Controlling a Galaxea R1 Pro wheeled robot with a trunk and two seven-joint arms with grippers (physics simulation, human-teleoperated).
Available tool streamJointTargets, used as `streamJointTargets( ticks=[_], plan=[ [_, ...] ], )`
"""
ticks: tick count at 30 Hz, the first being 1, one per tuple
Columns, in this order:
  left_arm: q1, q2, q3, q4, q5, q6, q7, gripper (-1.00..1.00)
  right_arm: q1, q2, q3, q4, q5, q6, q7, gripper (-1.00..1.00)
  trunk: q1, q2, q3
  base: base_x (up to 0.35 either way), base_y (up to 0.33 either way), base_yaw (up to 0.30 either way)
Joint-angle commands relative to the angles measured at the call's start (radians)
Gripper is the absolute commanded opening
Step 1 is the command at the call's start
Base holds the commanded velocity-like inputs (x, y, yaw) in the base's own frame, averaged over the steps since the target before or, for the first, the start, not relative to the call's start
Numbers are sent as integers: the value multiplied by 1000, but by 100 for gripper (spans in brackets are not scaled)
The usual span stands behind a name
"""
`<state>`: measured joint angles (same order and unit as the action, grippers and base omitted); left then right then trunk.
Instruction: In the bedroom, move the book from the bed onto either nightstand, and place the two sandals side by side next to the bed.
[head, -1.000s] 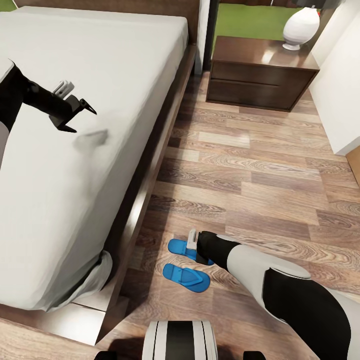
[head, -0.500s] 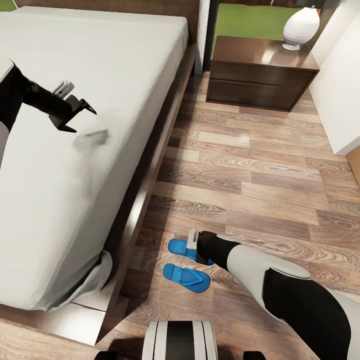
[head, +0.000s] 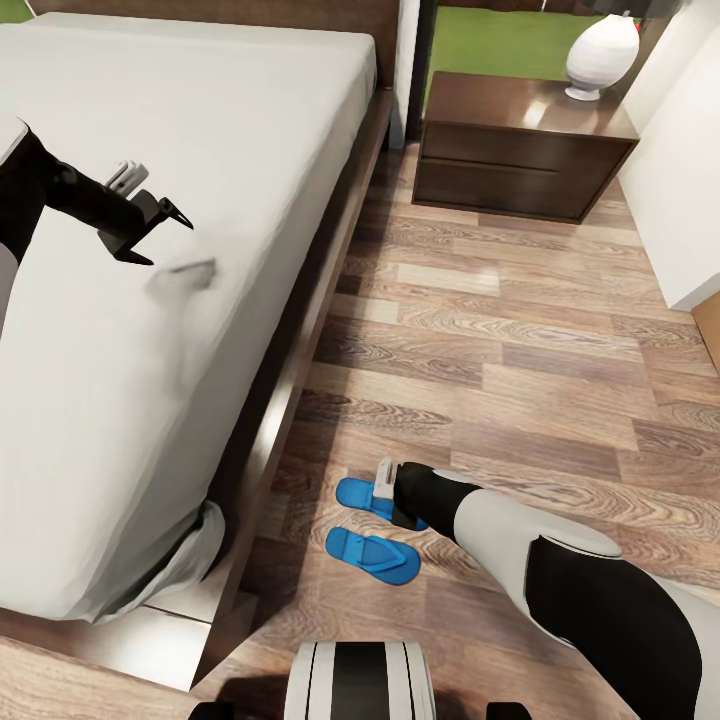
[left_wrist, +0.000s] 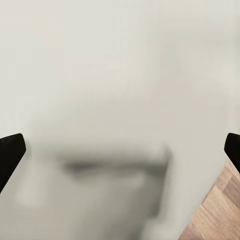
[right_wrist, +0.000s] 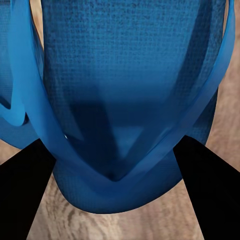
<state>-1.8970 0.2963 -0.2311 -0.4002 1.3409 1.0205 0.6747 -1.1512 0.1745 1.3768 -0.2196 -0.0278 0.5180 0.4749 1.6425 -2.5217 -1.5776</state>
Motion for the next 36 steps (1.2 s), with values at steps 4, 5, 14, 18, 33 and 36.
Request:
streamJointTargets(
  ticks=[4, 5, 14, 18, 33, 36],
  plan=[
    [-1, 1, -7, -1, 11, 1, 8, 100, -1, 0, 4, -1, -3, 5, 2, -100, 0, 0, -1, 0, 0, 0],
    [-1, 1, -7, -1, 11, 1, 8, 100, -1, 0, 4, -1, -3, 5, 2, -100, 0, 0, -1, 0, 0, 0],
    [-1, 1, -7, -2, 11, 1, 8, 100, -1, 0, 4, -1, -3, 5, 2, -100, 2, -1, -16, 0, 0, 0],
    [-1, 1, -7, -2, 11, 1, 8, 100, -1, 0, 4, -1, -3, 5, 2, -100, 2, -1, -20, 0, 0, 0],
    [-1, 5, -5, -5, 11, 1, 8, 100, -1, 0, 4, -1, -3, 5, 2, -100, 2, -1, -20, 0, 0, 0],
    [-1, 8, -5, -6, 11, 1, 8, 100, -1, 0, 4, -1, -3, 5, 2, -100, 2, -1, -20, 0, 0, 0]
  ],
)
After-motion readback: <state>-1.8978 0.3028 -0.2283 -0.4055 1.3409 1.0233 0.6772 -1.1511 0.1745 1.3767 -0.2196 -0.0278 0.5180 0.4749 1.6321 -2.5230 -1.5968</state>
